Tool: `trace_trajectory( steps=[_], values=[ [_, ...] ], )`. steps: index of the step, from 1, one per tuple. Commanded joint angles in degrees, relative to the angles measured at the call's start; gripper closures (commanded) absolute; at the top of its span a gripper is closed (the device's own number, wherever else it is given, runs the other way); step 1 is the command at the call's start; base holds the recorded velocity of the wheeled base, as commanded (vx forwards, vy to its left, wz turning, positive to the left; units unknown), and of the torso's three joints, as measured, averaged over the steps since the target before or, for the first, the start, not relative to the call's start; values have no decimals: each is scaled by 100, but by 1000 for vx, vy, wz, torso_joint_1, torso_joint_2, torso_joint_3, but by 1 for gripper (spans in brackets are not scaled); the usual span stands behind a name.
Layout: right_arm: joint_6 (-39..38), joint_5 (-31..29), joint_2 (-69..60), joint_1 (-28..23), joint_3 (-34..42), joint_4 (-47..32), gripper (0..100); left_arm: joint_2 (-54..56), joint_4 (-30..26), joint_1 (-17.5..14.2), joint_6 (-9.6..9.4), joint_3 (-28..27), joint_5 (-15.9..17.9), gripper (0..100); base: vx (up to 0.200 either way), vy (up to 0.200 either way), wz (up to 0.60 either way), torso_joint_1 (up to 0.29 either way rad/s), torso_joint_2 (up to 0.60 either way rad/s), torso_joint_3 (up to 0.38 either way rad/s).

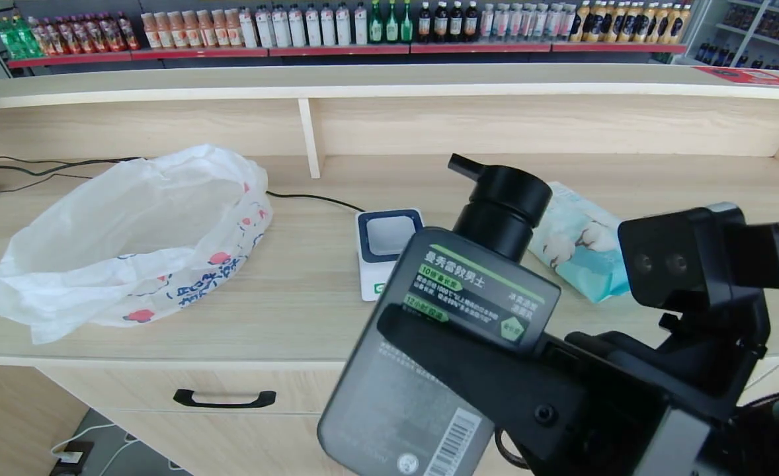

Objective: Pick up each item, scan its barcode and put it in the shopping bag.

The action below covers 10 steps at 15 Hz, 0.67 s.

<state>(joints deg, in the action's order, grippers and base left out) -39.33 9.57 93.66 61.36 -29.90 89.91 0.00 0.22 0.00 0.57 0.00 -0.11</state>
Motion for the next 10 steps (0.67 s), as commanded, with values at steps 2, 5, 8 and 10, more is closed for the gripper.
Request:
trace_trajectory(
  steps=[2,5,8,10],
  values=[
    [-137,10,240,-379,-455,9,100,0,4,0,4,0,2,0,0,0,0,0,0,0],
    [-110,10,223,-379,-473,9,100,0,4,0,4,0,-7,0,0,0,0,0,0,0],
    [206,10,188,-396,-473,9,100,0,4,0,4,0,-7,0,0,0,0,0,0,0],
    [452,27,232,-405,-508,9,100,0,4,0,4,0,2,0,0,0,0,0,0,0]
  ],
)
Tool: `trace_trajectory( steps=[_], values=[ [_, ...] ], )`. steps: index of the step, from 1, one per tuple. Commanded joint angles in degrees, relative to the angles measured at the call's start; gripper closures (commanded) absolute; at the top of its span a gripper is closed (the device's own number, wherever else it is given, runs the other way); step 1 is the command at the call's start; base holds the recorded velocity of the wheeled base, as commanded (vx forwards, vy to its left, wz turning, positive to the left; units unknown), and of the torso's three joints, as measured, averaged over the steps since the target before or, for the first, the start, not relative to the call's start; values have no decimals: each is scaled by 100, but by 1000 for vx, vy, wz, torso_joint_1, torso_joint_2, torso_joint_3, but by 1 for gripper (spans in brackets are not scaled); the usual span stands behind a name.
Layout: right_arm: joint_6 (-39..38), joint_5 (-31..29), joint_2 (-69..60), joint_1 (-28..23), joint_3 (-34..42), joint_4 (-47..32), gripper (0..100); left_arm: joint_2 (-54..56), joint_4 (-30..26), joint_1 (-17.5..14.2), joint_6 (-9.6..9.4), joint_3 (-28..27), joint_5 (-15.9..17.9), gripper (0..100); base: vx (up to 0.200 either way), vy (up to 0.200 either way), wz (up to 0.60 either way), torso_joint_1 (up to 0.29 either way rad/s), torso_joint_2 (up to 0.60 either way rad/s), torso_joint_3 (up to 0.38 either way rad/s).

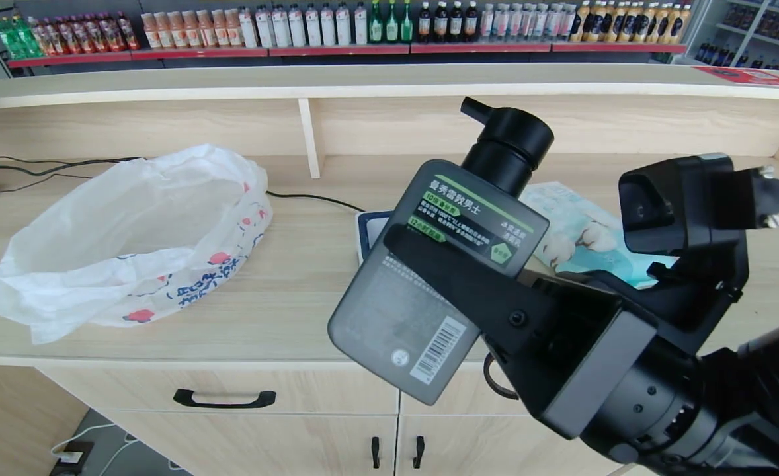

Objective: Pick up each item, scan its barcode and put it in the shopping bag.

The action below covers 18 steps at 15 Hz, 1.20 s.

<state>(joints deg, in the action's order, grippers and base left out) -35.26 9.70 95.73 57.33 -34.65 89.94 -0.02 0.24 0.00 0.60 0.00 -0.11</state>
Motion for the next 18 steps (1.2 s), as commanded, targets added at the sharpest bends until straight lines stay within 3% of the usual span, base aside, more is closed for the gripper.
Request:
trace_trajectory(
  steps=[1,5,10,14,18],
  values=[
    [326,76,77,6,-218,-21,100,2,2,0,2,0,2,0,0,0,0,0,0,0],
    [1469,32,411,-99,-895,-724,100,2,2,0,2,0,-7,0,0,0,0,0,0,0],
    [3060,-355,912,-653,-1334,-662,100,2,2,0,2,0,-7,0,0,0,0,0,0,0],
    [4747,-346,1316,-1207,-2301,-741,100,2,2,0,2,0,2,0,0,0,0,0,0,0],
    [5600,-338,1431,-1638,-2424,-794,100,2,2,0,2,0,2,0,0,0,0,0,0,0]
  ],
)
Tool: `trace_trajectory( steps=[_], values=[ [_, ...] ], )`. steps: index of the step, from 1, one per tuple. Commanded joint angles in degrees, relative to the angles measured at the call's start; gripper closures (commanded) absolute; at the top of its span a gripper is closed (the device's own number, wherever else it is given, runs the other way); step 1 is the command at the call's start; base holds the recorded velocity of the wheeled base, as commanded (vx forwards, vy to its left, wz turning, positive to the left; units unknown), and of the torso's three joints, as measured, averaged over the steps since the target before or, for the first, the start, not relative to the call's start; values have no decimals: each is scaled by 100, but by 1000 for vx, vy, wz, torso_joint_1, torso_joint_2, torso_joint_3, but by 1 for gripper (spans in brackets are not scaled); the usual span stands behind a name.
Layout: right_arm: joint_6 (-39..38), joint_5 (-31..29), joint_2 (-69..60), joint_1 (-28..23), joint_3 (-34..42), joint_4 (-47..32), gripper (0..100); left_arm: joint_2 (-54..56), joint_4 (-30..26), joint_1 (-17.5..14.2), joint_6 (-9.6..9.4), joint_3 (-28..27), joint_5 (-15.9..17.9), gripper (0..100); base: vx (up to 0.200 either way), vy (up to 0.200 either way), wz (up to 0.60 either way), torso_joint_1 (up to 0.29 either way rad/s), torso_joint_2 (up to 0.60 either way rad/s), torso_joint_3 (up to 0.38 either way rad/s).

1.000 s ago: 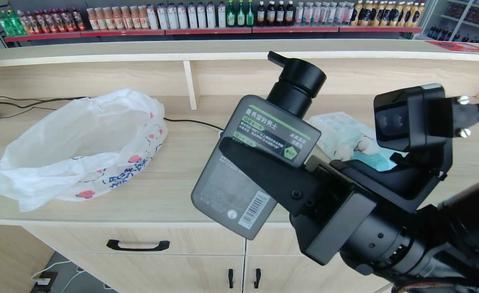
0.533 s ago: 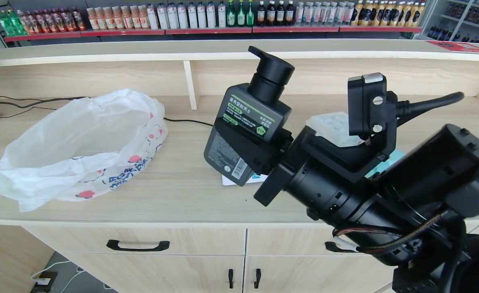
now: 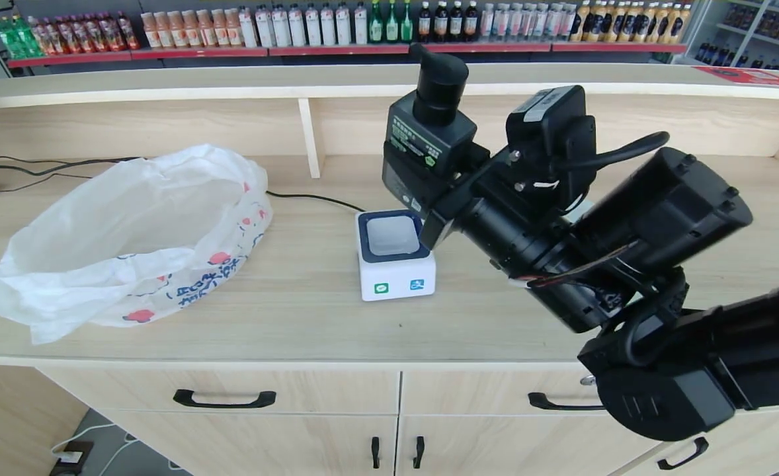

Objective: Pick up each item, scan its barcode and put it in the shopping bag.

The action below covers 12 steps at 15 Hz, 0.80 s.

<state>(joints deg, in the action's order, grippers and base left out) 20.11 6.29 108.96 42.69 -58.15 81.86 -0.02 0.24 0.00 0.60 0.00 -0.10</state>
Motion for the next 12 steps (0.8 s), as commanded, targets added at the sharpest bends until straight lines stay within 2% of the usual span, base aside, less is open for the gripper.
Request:
trace_trajectory(
  steps=[1,2,5,8,12],
  values=[
    [186,13,108,-217,-126,14,100,2,2,0,2,0,1,0,0,0,0,0,0,0],
    [564,13,213,-261,-302,111,100,2,2,0,2,0,-8,0,0,0,0,0,0,0],
    [827,-5,521,-340,-329,814,100,2,2,0,2,0,-8,0,0,0,0,0,0,0],
    [1038,39,618,-349,-276,814,100,2,2,0,2,0,1,0,0,0,0,0,0,0],
    [1293,619,776,-710,-311,814,100,2,2,0,2,0,1,0,0,0,0,0,0,0]
  ],
)
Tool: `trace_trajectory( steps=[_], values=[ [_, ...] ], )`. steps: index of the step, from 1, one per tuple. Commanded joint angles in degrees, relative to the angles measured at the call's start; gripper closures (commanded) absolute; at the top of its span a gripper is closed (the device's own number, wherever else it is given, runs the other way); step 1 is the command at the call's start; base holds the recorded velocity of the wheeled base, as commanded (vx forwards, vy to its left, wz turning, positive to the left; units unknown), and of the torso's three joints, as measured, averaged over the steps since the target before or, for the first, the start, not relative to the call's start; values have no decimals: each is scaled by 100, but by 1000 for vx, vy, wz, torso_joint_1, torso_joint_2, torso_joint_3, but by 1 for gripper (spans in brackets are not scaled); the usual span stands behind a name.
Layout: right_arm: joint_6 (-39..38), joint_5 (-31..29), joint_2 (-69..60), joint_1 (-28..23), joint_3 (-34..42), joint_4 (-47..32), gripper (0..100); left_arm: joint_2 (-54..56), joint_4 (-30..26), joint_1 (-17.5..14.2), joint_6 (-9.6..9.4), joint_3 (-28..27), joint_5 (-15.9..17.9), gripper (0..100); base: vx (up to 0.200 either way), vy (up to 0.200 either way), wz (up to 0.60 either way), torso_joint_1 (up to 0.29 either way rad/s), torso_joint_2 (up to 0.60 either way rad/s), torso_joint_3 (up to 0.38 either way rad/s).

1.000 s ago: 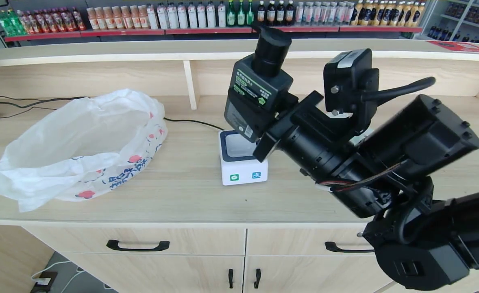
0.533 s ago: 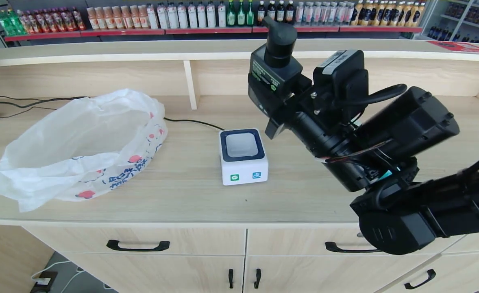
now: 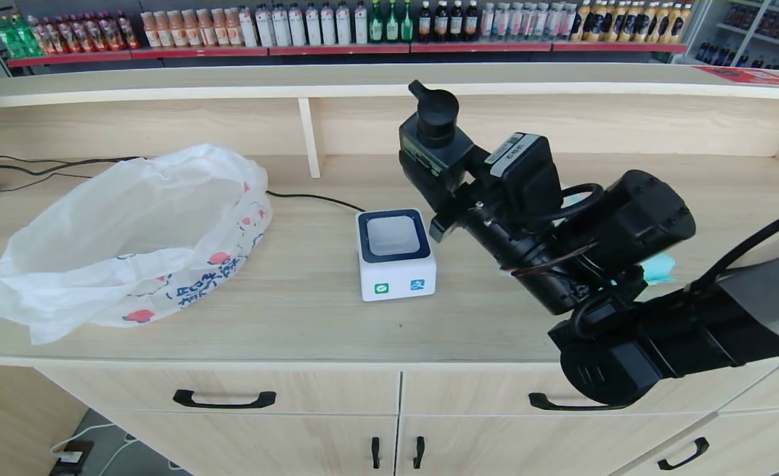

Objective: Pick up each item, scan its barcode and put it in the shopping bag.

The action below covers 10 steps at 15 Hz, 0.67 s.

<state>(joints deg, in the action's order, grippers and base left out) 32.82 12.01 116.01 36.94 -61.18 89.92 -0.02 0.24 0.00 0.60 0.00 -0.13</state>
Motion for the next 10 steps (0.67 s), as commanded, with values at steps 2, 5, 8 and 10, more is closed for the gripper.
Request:
trace_trajectory(
  steps=[2,5,8,10],
  values=[
    [146,408,177,-284,-51,8,100,2,2,0,2,0,-4,0,0,0,0,0,0,0],
    [304,715,370,-301,-113,8,100,2,2,0,2,0,5,0,0,0,0,0,0,0],
    [243,715,370,-301,-183,8,100,2,2,0,2,0,5,0,0,0,0,0,0,0],
    [208,715,335,-292,-166,8,100,2,2,0,2,0,5,0,0,0,0,0,0,0]
  ],
)
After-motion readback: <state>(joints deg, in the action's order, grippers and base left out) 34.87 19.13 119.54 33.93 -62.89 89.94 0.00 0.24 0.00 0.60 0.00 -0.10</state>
